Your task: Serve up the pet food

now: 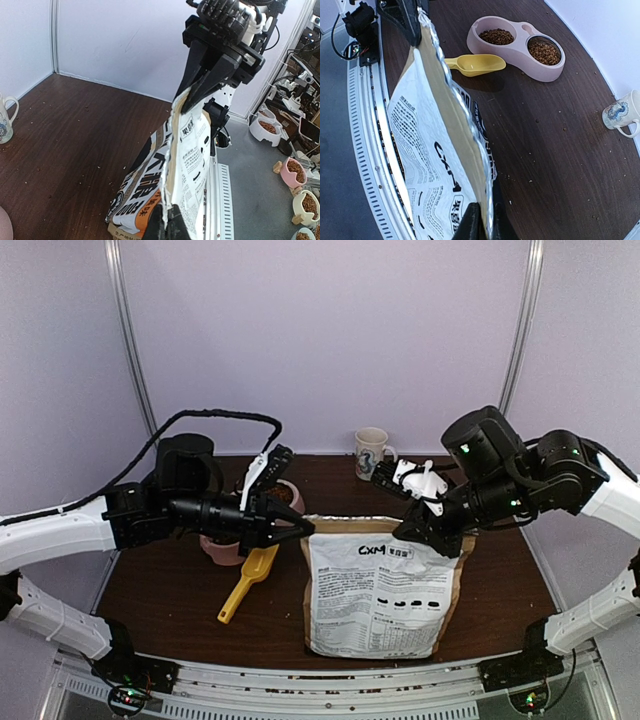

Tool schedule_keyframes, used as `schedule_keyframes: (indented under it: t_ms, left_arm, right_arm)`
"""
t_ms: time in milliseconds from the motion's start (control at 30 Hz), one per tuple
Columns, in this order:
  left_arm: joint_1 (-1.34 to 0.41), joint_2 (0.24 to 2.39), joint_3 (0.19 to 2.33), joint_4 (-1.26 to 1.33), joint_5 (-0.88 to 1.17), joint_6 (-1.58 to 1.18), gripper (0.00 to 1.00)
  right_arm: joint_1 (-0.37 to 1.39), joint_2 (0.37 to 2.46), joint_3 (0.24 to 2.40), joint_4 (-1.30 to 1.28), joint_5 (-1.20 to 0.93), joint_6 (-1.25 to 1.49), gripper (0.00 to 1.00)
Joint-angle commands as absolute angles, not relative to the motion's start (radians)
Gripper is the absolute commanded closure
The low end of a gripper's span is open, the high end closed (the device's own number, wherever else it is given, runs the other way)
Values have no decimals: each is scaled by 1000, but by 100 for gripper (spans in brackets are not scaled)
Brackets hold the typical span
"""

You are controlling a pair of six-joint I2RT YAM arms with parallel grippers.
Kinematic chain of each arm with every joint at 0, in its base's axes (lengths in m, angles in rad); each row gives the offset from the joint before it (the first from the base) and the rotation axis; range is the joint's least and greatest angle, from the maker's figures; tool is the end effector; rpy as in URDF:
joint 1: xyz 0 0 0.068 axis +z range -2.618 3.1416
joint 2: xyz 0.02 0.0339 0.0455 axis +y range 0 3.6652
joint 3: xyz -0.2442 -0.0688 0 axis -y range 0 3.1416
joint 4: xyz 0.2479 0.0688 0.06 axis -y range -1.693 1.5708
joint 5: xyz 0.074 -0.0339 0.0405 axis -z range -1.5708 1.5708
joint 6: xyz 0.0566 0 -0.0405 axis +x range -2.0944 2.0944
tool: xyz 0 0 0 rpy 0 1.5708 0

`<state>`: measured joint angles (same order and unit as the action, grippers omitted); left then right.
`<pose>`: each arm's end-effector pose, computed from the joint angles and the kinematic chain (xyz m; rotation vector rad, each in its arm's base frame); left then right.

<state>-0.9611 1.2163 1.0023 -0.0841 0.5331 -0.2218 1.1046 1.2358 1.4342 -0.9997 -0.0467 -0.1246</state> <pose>0.1525 -0.2686 0.3124 1.1001 1.7211 -1.2787 0.1153 0.2350 0.3580 -1.4226 1.9757 0.5141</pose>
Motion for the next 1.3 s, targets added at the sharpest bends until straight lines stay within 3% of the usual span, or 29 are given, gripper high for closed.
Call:
schedule_keyframes:
  t_ms: [0, 133, 267, 467, 533, 633, 800, 900, 967, 1067, 1267]
  left_arm:
    - [-924, 1147, 1030, -82, 520, -201, 100]
    - [-921, 1146, 1034, -83, 521, -200, 100]
    - [-915, 1144, 1034, -89, 517, -194, 100]
    - [-903, 1125, 1034, -104, 510, -182, 100]
    - [-900, 1120, 1034, -108, 505, -178, 100]
    - [-895, 1114, 1032, -112, 503, -176, 100]
    - [-890, 1108, 1030, -120, 494, -171, 100]
    - [-881, 1100, 1028, -123, 490, -166, 100]
    - [-875, 1095, 1029, -123, 489, -163, 100]
    - [-869, 1092, 1028, -123, 491, -161, 100]
    - [-856, 1086, 1025, -132, 488, -155, 100]
  right_arm:
    - [1085, 1193, 1400, -1197, 118, -111, 89]
    - [1085, 1186, 1377, -1202, 133, -109, 100]
    - [1084, 1173, 1379, -1207, 151, -99, 100]
    - [1083, 1161, 1368, -1235, 192, -83, 90]
    - [1084, 1158, 1359, -1236, 201, -79, 90]
    - [1082, 1154, 1356, -1236, 209, -73, 100]
    - [1082, 1152, 1362, -1240, 218, -68, 99]
    - [1080, 1150, 1361, -1247, 226, -64, 90]
    - [1081, 1149, 1358, -1249, 230, -62, 90]
    - [1080, 1147, 1353, -1251, 232, -60, 100]
    - [1078, 1145, 1355, -1251, 256, -57, 100]
